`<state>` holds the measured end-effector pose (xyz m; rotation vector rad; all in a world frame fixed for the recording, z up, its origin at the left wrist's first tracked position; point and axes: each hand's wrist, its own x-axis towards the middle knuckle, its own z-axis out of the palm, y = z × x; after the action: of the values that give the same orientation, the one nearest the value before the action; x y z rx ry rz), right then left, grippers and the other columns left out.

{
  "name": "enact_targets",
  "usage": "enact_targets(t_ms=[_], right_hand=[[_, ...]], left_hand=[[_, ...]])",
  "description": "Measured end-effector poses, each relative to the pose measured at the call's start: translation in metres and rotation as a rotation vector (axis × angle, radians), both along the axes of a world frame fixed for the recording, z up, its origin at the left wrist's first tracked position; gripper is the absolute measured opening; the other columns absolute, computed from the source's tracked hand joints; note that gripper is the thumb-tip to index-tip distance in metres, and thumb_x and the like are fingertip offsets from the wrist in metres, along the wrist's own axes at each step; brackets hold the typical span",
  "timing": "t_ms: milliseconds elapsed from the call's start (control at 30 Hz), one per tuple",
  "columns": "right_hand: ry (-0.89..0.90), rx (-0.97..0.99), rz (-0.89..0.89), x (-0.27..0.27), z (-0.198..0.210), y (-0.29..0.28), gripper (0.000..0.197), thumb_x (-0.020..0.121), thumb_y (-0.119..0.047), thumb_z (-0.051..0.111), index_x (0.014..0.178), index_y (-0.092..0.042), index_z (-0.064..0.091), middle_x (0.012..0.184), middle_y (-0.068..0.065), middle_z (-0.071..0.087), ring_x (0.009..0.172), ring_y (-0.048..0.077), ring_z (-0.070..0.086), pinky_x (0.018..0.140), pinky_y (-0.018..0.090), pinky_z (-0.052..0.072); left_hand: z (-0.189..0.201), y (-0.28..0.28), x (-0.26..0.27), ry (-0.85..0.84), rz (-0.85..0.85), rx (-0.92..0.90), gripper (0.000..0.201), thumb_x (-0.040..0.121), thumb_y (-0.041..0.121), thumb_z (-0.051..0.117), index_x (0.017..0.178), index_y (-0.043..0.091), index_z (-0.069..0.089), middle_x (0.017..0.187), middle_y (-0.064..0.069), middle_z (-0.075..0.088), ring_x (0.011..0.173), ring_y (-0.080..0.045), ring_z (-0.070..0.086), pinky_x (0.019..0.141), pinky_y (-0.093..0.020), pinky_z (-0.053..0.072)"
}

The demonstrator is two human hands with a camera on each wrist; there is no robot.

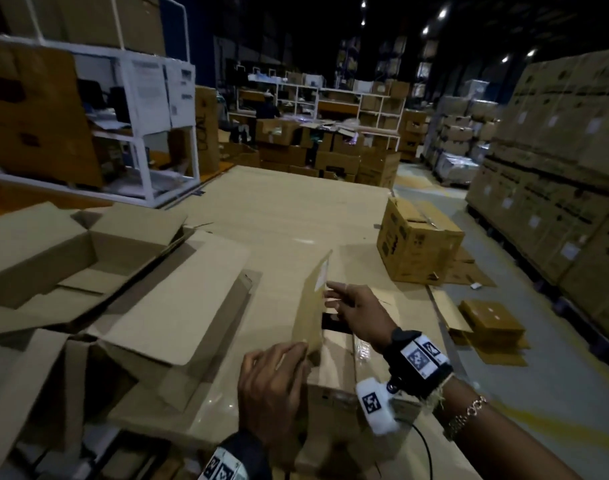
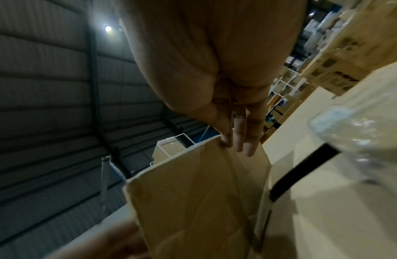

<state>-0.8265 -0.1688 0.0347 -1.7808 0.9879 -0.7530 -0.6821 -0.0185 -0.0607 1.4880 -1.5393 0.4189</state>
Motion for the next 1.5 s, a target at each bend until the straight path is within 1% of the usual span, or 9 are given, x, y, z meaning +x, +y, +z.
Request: enact_targets(t_ms=[200, 300, 533, 633, 767, 1033, 1300, 1433, 1500], right_hand=[[0.270, -0.300, 0.155, 0.046, 0.001, -0.030, 0.053, 0.091, 0.008, 0.043, 0.125, -0.022, 0.070, 0.128, 0.002, 0.067, 0.114, 0.016, 0.066, 0.094, 0.044, 0.055], [0.467, -0.360, 0.288, 0.060, -0.005, -0.039, 0.055, 0.092, 0.006, 0.043, 0.124, -0.030, 0.070, 0.136, -0.001, 0.063, 0.121, 0.015, 0.060, 0.093, 0.036, 0.053], [0.979, -0.482, 0.562, 0.077, -0.037, -0.062, 0.036, 0.087, -0.003, 0.057, 0.120, -0.012, 0.069, 0.127, 0.013, 0.067, 0.115, 0.036, 0.063, 0.093, 0.047, 0.053], [1.007, -0.556, 0.681, 0.080, -0.035, -0.063, 0.048, 0.087, -0.001, 0.061, 0.131, -0.019, 0.067, 0.135, 0.009, 0.065, 0.120, 0.032, 0.062, 0.098, 0.044, 0.052], [0.997, -0.583, 0.717, 0.081, -0.045, -0.069, 0.039, 0.086, -0.008, 0.068, 0.122, -0.020, 0.073, 0.119, 0.006, 0.073, 0.107, 0.030, 0.068, 0.090, 0.041, 0.055], [0.934, -0.624, 0.734, 0.078, -0.046, -0.078, 0.023, 0.086, -0.012, 0.070, 0.107, -0.016, 0.078, 0.099, 0.007, 0.077, 0.091, 0.028, 0.070, 0.079, 0.037, 0.056], [0.923, -0.563, 0.659, 0.084, -0.036, -0.113, 0.031, 0.085, -0.009, 0.072, 0.116, -0.013, 0.076, 0.119, 0.008, 0.073, 0.111, 0.025, 0.069, 0.093, 0.038, 0.055], [0.970, -0.570, 0.611, 0.097, -0.033, -0.132, 0.027, 0.085, -0.003, 0.069, 0.109, -0.011, 0.078, 0.120, 0.012, 0.072, 0.109, 0.030, 0.068, 0.090, 0.037, 0.055], [1.002, -0.570, 0.597, 0.101, -0.035, -0.141, 0.028, 0.085, -0.005, 0.069, 0.109, -0.015, 0.078, 0.120, 0.009, 0.072, 0.107, 0.029, 0.069, 0.088, 0.035, 0.055]], left_hand=[[0.020, 0.002, 0.011, -0.144, 0.118, -0.038, 0.041, 0.096, 0.009, 0.049, 0.135, 0.010, 0.062, 0.140, -0.017, 0.058, 0.137, -0.035, 0.049, 0.113, -0.047, 0.035], [0.022, 0.008, 0.021, -0.177, 0.208, 0.082, 0.041, 0.086, 0.008, 0.063, 0.127, 0.008, 0.068, 0.154, -0.020, 0.043, 0.149, -0.038, 0.030, 0.116, -0.058, 0.030], [-0.010, 0.003, 0.029, -0.132, 0.203, 0.581, 0.050, 0.092, 0.062, 0.042, 0.105, 0.026, 0.075, 0.117, 0.006, 0.073, 0.136, -0.026, 0.051, 0.122, -0.059, 0.016], [-0.013, -0.003, 0.021, 0.057, 0.173, 0.604, 0.047, 0.096, 0.065, 0.040, 0.107, 0.031, 0.071, 0.111, 0.014, 0.071, 0.110, -0.009, 0.061, 0.115, -0.035, 0.033], [-0.010, -0.009, 0.016, 0.386, 0.167, 0.608, 0.039, 0.093, 0.061, 0.051, 0.083, 0.026, 0.063, 0.079, 0.011, 0.064, 0.072, -0.008, 0.056, 0.065, -0.029, 0.045], [-0.025, -0.023, 0.011, 0.532, 0.188, 0.631, 0.030, 0.091, 0.052, 0.054, 0.098, 0.033, 0.077, 0.086, 0.009, 0.075, 0.078, -0.015, 0.069, 0.069, -0.032, 0.057], [-0.005, -0.056, 0.036, 0.546, 0.080, 0.664, 0.032, 0.081, 0.052, 0.065, 0.084, 0.021, 0.070, 0.085, 0.005, 0.075, 0.087, -0.019, 0.070, 0.073, -0.032, 0.055], [0.008, -0.086, 0.041, 0.511, 0.053, 0.781, 0.036, 0.084, 0.051, 0.069, 0.104, 0.020, 0.071, 0.112, -0.002, 0.072, 0.111, -0.028, 0.064, 0.085, -0.029, 0.048], [0.011, -0.097, 0.044, 0.481, 0.042, 0.806, 0.031, 0.085, 0.049, 0.068, 0.078, 0.019, 0.062, 0.089, -0.003, 0.069, 0.098, -0.032, 0.065, 0.071, -0.032, 0.044]])
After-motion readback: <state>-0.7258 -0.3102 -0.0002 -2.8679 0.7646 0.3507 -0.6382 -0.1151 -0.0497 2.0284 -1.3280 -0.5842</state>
